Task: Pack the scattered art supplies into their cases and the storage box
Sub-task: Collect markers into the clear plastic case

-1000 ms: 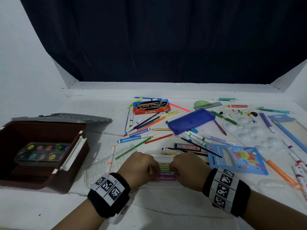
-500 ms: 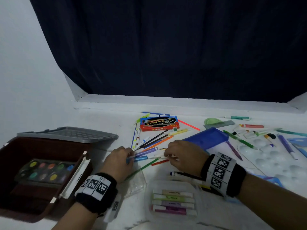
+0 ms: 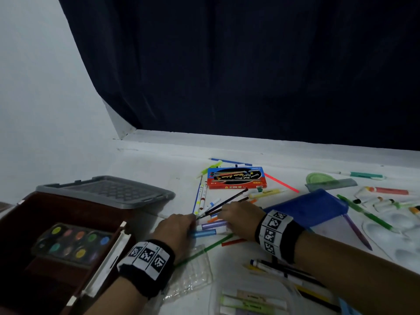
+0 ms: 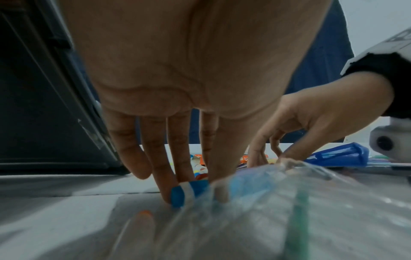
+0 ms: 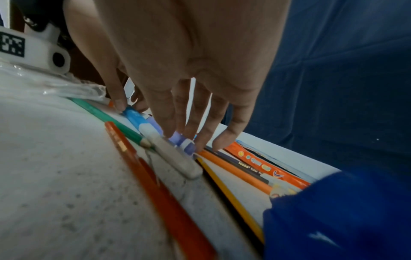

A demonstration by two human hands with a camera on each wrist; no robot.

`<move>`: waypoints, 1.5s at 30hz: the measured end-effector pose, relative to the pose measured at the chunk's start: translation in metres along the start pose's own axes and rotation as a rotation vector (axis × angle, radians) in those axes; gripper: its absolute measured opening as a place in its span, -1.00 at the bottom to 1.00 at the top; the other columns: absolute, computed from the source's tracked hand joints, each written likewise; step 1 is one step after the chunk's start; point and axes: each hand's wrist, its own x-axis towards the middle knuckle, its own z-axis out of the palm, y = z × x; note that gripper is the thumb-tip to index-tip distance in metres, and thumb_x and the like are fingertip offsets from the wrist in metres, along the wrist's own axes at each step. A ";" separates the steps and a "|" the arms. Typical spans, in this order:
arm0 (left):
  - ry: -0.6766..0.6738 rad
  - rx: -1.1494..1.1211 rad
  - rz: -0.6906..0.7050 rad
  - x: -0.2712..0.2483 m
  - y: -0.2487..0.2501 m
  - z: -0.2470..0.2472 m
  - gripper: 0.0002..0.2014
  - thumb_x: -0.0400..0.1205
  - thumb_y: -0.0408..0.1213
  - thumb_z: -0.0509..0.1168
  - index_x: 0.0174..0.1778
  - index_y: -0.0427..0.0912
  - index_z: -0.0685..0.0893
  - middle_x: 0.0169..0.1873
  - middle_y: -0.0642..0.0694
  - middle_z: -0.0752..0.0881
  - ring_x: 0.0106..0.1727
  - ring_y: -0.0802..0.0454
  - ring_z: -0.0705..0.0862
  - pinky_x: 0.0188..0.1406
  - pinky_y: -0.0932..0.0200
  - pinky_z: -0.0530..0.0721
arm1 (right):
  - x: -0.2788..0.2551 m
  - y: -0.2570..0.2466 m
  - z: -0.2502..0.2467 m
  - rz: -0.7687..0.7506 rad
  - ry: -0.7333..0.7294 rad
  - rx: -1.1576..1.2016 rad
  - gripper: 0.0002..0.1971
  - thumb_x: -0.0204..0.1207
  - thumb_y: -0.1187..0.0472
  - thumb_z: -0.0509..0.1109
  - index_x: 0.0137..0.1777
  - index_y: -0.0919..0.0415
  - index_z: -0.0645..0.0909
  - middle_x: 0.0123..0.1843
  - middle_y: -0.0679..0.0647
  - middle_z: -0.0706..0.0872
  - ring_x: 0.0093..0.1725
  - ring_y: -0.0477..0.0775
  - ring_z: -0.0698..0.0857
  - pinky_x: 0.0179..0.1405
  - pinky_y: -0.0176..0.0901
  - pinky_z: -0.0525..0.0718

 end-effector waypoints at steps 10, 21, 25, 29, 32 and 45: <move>0.181 -0.170 0.219 -0.018 0.003 -0.020 -0.83 0.60 -0.29 0.38 0.07 -0.05 0.78 -0.11 -0.06 0.66 -0.04 -0.08 0.69 -0.01 0.08 0.64 | -0.033 0.008 -0.023 0.237 0.126 0.157 -0.81 0.64 0.20 0.22 0.17 0.14 0.59 0.10 0.04 0.55 0.03 0.08 0.61 0.02 0.00 0.63; 0.467 -0.727 0.287 -0.085 0.018 -0.054 -0.84 0.51 -0.28 0.51 -0.05 0.05 0.84 -0.16 0.11 0.75 -0.24 0.09 0.71 -0.20 0.48 0.62 | -0.143 -0.021 -0.046 0.466 0.631 0.567 -0.86 0.39 0.22 0.58 -0.19 0.07 0.64 -0.18 -0.06 0.64 -0.18 -0.14 0.58 -0.20 -0.39 0.44; 0.410 -0.902 0.272 -0.107 0.022 -0.049 -0.86 0.46 -0.20 0.48 -0.09 0.02 0.86 -0.24 -0.05 0.78 -0.25 -0.12 0.75 -0.21 0.47 0.62 | -0.164 -0.040 -0.043 0.522 0.731 0.685 -0.96 0.61 0.18 0.41 0.01 0.08 0.62 -0.08 -0.03 0.67 -0.08 -0.04 0.65 -0.04 -0.16 0.63; 0.346 -0.988 0.251 -0.127 0.027 -0.043 -0.84 0.38 -0.19 0.51 -0.13 0.02 0.86 -0.18 0.04 0.85 -0.25 0.02 0.75 -0.20 0.46 0.65 | -0.176 -0.062 -0.053 0.437 0.646 0.851 -0.82 0.75 0.09 0.16 0.25 -0.01 0.53 -0.16 -0.07 0.69 -0.07 0.01 0.69 0.02 -0.04 0.65; 0.329 -1.077 0.234 -0.141 0.025 -0.039 -0.80 0.34 -0.22 0.53 -0.12 0.00 0.86 -0.18 -0.08 0.83 -0.29 -0.06 0.69 -0.25 0.21 0.70 | -0.179 -0.070 -0.048 0.371 0.455 0.650 -0.63 0.77 0.09 0.09 0.55 0.00 0.40 0.09 -0.04 0.58 0.04 -0.14 0.53 0.06 -0.39 0.46; 0.395 -1.642 -0.027 -0.158 0.007 -0.020 -0.58 0.36 -0.13 0.48 0.12 -0.19 0.75 -0.04 -0.20 0.82 0.07 -0.22 0.80 0.05 0.05 0.78 | -0.148 -0.091 -0.013 0.156 -0.031 0.146 -0.78 0.63 0.24 0.22 0.12 0.12 0.69 0.03 0.08 0.75 0.02 0.12 0.66 0.04 -0.02 0.60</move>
